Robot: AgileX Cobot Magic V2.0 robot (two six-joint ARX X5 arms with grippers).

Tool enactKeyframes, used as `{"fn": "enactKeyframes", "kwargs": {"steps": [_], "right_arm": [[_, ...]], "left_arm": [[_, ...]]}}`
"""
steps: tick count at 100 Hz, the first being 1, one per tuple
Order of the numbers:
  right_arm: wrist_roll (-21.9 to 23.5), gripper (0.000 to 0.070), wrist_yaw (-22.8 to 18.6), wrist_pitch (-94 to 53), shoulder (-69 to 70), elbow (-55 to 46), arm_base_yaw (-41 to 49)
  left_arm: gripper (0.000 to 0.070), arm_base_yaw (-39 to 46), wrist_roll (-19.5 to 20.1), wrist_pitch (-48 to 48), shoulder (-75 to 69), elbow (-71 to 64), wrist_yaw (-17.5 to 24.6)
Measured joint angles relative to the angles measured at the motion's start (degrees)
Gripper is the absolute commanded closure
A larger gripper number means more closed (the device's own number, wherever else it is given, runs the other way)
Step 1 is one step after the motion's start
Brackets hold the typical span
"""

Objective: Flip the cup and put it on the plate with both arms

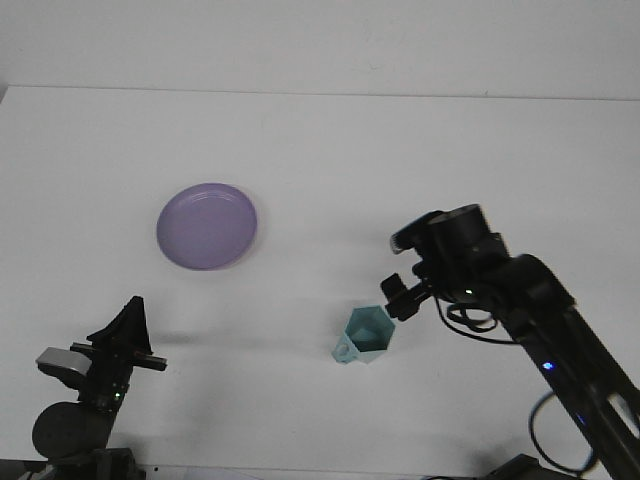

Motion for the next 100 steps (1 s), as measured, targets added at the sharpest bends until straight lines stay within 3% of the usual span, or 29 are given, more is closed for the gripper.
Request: {"fn": "enactKeyframes", "kwargs": {"steps": [18, 35, 46, 61, 82, 87, 100], "right_arm": [[0.1, 0.016, 0.0, 9.3, -12.0, -3.3, -5.6], [0.8, 0.016, 0.1, 20.1, -23.4, -17.7, -10.6], [2.0, 0.0165, 0.6, 28.1, -31.6, -29.8, -12.7], [3.1, 0.0165, 3.2, 38.4, -43.5, -43.7, -14.3], [3.3, 0.0165, 6.4, 40.7, -55.0, -53.5, -15.8], [3.5, 0.0165, 6.8, 41.0, -56.1, -53.7, -16.0], [3.7, 0.0165, 7.4, 41.9, -57.5, -53.7, -16.0]], "left_arm": [[0.0688, 0.0, -2.3, -6.0, 6.7, 9.3, 3.0], [0.0688, -1.0, -2.0, -14.0, 18.6, 21.3, 6.7], [0.0688, -3.3, 0.4, -19.5, 28.0, 29.7, 9.2], [0.0688, -8.7, 3.8, -28.7, 40.9, 40.6, 9.3], [0.0674, -19.7, 9.3, -40.8, 57.6, 53.2, 9.3], [0.06, -22.3, 10.3, -43.1, 61.4, 56.3, 9.3], [0.0252, -27.9, 11.6, -48.8, 70.9, 63.7, 9.3]]}}
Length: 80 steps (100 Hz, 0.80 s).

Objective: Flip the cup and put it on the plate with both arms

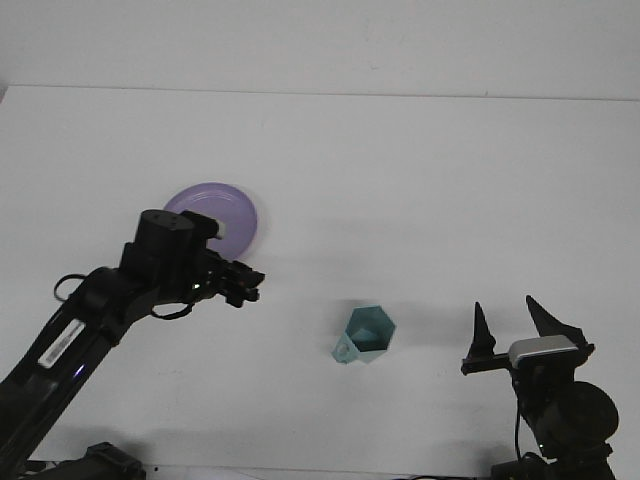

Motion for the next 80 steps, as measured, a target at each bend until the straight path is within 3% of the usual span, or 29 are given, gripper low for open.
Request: {"fn": "enactKeyframes", "kwargs": {"steps": [11, 33, 65, 80], "right_arm": [[0.2, 0.0165, 0.0, -0.1, 0.2, 0.0, 0.0], [0.3, 0.0165, 0.0, -0.1, 0.2, 0.0, 0.0], [0.3, 0.0165, 0.0, 0.0, 0.2, 0.0, 0.0], [0.3, 0.0165, 0.0, 0.1, 0.2, 0.0, 0.0]], "left_arm": [[0.0143, -4.1, 1.1, -4.2, 7.2, 5.8, 0.0], [0.0144, -12.1, 2.7, -11.8, 18.3, 15.9, 0.0], [0.0145, -19.5, 2.8, -14.5, 30.4, 24.5, -0.2], [0.0145, -21.6, 2.8, -14.8, 34.7, 27.2, -3.4]]}}
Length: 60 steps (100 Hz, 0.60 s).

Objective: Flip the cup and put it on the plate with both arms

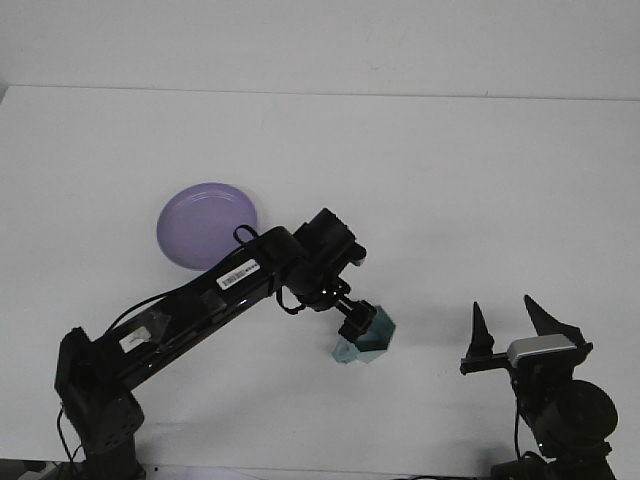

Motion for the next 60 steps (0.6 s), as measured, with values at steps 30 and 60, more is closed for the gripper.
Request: {"fn": "enactKeyframes", "kwargs": {"steps": [30, 60], "right_arm": [[0.0, 0.0165, 0.0, 0.0, 0.0, 0.0, 0.0], [0.0, 0.0165, 0.0, 0.0, 0.0, 0.0, 0.0]], "left_arm": [[0.0164, -1.9, 0.0, 0.0, 7.7, 1.5, -0.6], [0.0687, -2.7, 0.8, 0.2, 9.2, 1.5, -1.7]]}}
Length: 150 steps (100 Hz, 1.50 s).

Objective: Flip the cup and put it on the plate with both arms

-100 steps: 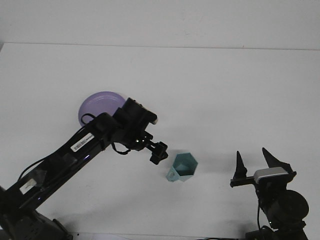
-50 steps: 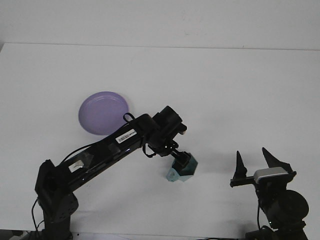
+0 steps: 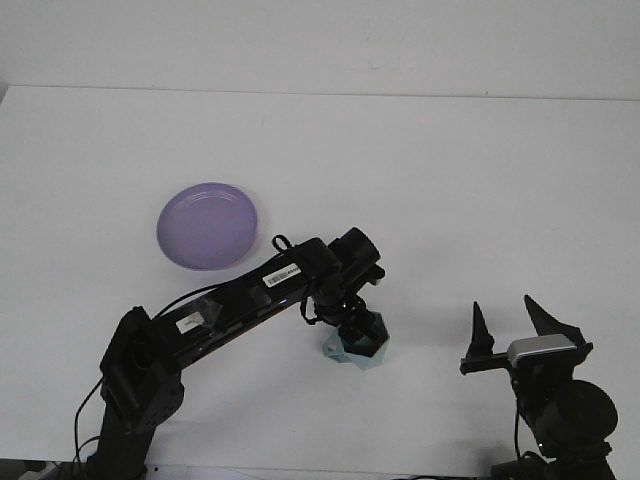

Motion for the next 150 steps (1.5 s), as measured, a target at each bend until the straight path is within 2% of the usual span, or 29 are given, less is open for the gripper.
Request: {"fn": "enactKeyframes", "kwargs": {"steps": [20, 32, 53, 63, 98, 150], "right_arm": [[0.0, 0.0165, 0.0, 0.0, 0.0, 0.0, 0.0], [0.0, 0.0165, 0.0, 0.0, 0.0, 0.0, 0.0], [0.0, 0.0165, 0.0, -0.2, 0.0, 0.0, 0.0], [0.0, 0.0165, 0.0, -0.2, 0.0, 0.0, 0.0], [0.6, 0.0165, 0.0, -0.2, 0.0, 0.0, 0.0], [0.6, 0.0165, 0.0, -0.2, 0.0, 0.0, 0.0]], "left_arm": [[0.0687, 0.0, 0.4, -0.2, 0.0, 0.2, -1.3], [0.0687, 1.2, 0.7, -3.5, 0.0, 2.6, -4.8], [0.0687, 9.4, 2.8, -11.5, -0.5, 10.9, -9.7], [0.0687, 14.4, 3.5, -14.7, -1.4, 14.4, -10.8], [0.0687, 30.6, 6.1, -18.1, -7.8, 17.9, -11.2], [0.0684, 44.1, 6.6, -17.2, -8.1, 17.9, -11.3]]}}
